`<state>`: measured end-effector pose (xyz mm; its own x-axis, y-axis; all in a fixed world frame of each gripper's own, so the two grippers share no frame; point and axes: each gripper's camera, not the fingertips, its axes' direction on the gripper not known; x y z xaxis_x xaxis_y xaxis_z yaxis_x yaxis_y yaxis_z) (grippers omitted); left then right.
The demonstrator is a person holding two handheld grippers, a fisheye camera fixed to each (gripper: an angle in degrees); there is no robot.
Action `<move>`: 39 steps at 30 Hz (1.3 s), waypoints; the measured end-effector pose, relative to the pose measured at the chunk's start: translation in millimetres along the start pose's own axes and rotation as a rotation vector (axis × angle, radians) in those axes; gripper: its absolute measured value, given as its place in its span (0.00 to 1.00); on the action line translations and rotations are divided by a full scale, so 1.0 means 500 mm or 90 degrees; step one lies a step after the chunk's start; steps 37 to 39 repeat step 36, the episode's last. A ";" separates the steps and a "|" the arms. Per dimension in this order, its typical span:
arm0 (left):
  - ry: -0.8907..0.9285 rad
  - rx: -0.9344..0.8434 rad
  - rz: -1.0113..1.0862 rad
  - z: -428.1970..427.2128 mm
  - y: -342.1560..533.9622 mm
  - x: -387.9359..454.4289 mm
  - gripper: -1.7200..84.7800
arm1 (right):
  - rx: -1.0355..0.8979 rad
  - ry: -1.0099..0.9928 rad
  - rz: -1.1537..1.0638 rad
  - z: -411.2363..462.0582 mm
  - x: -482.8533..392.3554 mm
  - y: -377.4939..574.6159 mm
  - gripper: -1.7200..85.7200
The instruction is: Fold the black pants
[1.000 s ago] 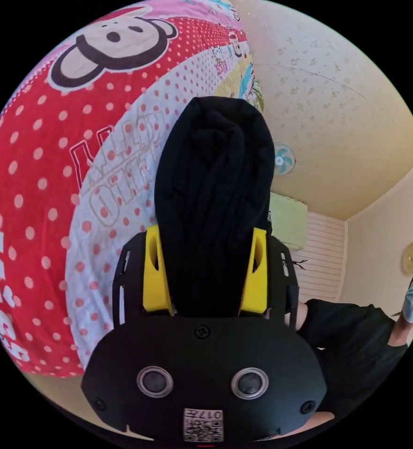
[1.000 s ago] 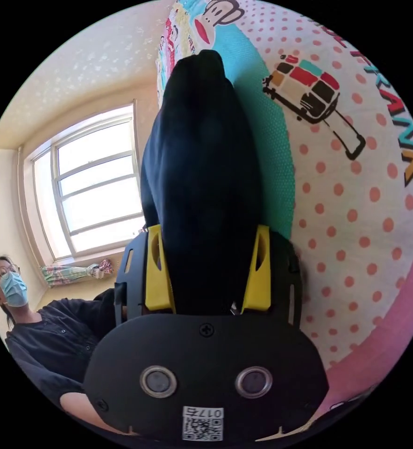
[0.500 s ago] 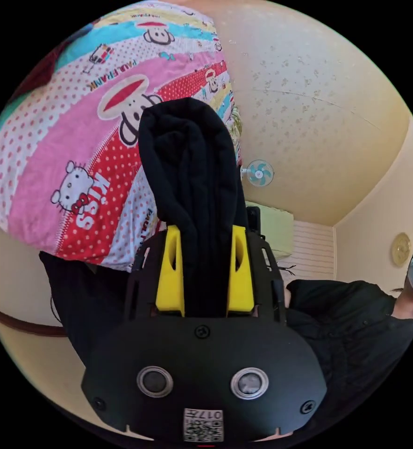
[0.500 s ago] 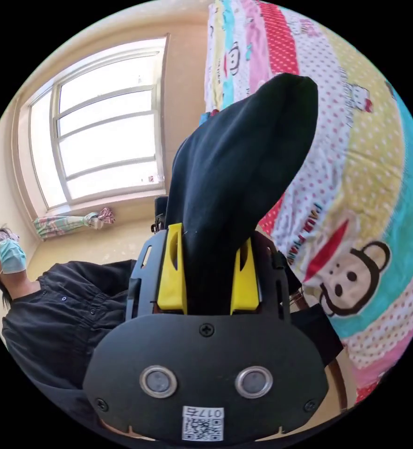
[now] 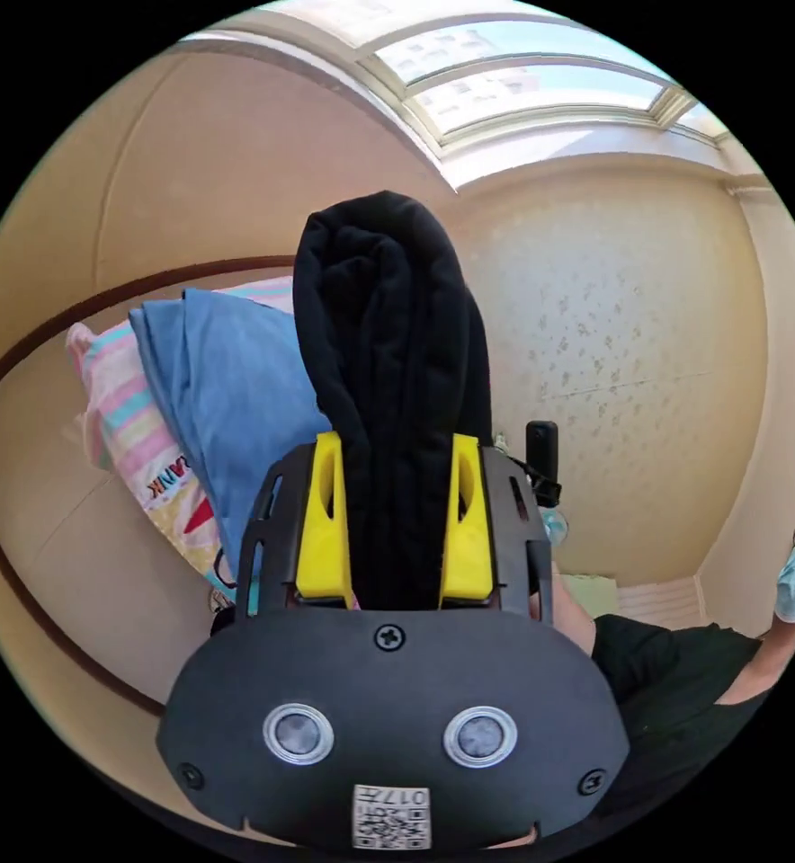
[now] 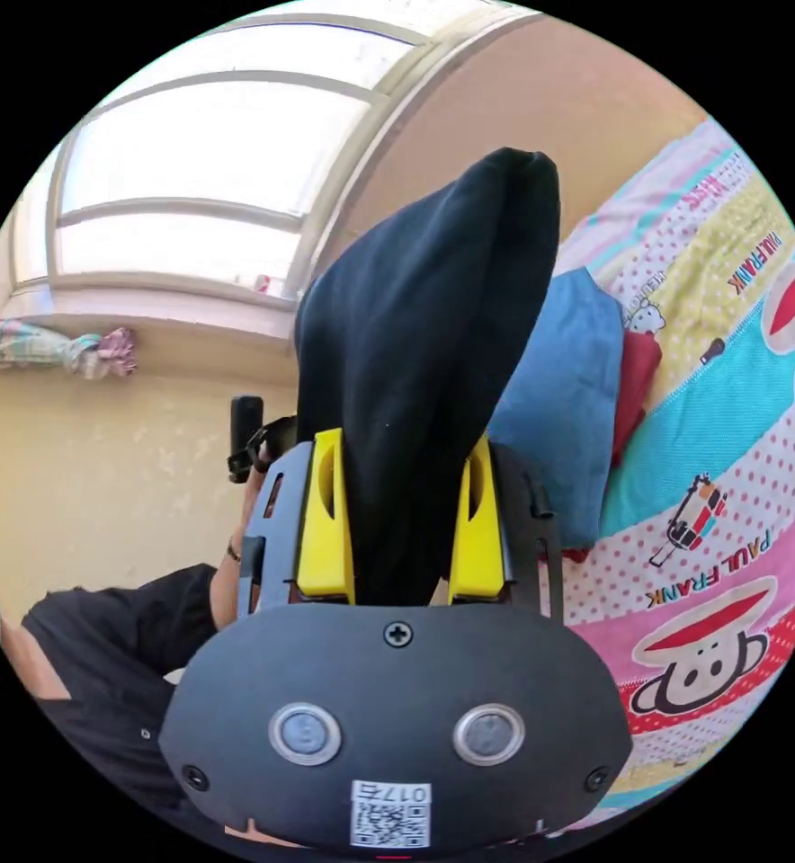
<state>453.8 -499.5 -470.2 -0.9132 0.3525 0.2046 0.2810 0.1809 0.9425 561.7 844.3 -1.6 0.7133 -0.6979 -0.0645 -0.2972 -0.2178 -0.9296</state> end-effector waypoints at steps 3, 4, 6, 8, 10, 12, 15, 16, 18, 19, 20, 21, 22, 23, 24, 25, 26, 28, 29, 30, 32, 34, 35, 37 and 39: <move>-0.070 -0.087 -0.159 0.113 0.003 -0.134 0.21 | -0.130 0.229 0.054 0.142 0.052 -0.077 0.22; -0.080 -0.080 -0.148 0.124 0.013 -0.135 0.21 | -0.146 0.261 0.060 0.161 0.053 -0.089 0.22; -0.132 -0.053 -0.106 0.123 0.031 -0.105 0.21 | -0.142 0.283 0.069 0.159 0.026 -0.101 0.22; -0.164 -0.019 -0.099 0.122 0.057 -0.091 0.21 | -0.128 0.319 0.031 0.155 -0.020 -0.104 0.22; -0.154 -0.010 -0.110 0.126 0.080 -0.095 0.21 | -0.108 0.307 0.031 0.137 -0.033 -0.096 0.22; -0.117 -0.025 -0.134 0.116 0.085 -0.101 0.21 | -0.074 0.278 0.046 0.090 -0.046 -0.085 0.22; -0.122 0.033 -0.133 0.059 0.121 -0.074 0.20 | -0.013 0.291 0.012 -0.020 -0.098 -0.033 0.22; -0.145 0.050 -0.111 0.034 0.141 -0.055 0.19 | -0.003 0.337 -0.010 -0.066 -0.129 -0.002 0.21; -0.165 0.079 -0.085 -0.007 0.175 -0.027 0.18 | 0.004 0.414 -0.029 -0.138 -0.178 0.052 0.20; -0.161 0.110 -0.065 -0.037 0.202 -0.006 0.18 | 0.004 0.472 -0.051 -0.188 -0.217 0.093 0.18; -0.157 0.126 -0.055 -0.051 0.215 0.004 0.17 | 0.007 0.538 -0.078 -0.240 -0.260 0.136 0.16; -0.154 0.151 -0.036 -0.072 0.239 0.027 0.17 | 0.010 0.576 -0.090 -0.268 -0.284 0.160 0.15; -0.155 0.166 -0.015 -0.082 0.258 0.054 0.17 | 0.016 0.655 -0.106 -0.320 -0.329 0.205 0.13; -0.155 0.167 -0.001 -0.082 0.264 0.069 0.17 | 0.014 0.734 -0.125 -0.370 -0.374 0.249 0.10; -0.146 0.157 0.032 -0.071 0.269 0.101 0.17 | 0.014 0.774 -0.134 -0.394 -0.397 0.270 0.09; -0.127 0.137 0.068 -0.046 0.267 0.137 0.17 | 0.028 0.861 -0.140 -0.441 -0.442 0.314 0.07; -0.116 0.124 0.086 -0.029 0.265 0.157 0.17 | 0.063 0.957 -0.127 -0.490 -0.488 0.357 0.05; -0.063 0.066 0.168 0.062 0.248 0.253 0.16 | 0.117 1.064 -0.100 -0.559 -0.553 0.419 0.04; -0.050 0.050 0.191 0.090 0.244 0.281 0.16 | 0.161 1.097 -0.073 -0.608 -0.596 0.462 0.03; -0.026 0.020 0.233 0.145 0.240 0.340 0.16 | 0.192 1.102 -0.052 -0.636 -0.618 0.486 0.03; 0.021 -0.024 0.290 0.228 0.246 0.436 0.16 | 0.346 1.051 0.017 -0.751 -0.707 0.602 0.03; 0.099 -0.070 0.374 0.316 0.290 0.575 0.16 | 0.459 0.977 0.052 -0.831 -0.764 0.706 0.02; 0.116 -0.081 0.398 0.335 0.308 0.610 0.16 | 0.525 0.924 0.062 -0.878 -0.795 0.780 0.02; 0.142 -0.101 0.445 0.367 0.355 0.676 0.15 | 0.555 0.897 0.058 -0.899 -0.811 0.820 0.02; 0.142 -0.101 0.445 0.367 0.355 0.676 0.15 | 0.555 0.897 0.058 -0.899 -0.811 0.820 0.02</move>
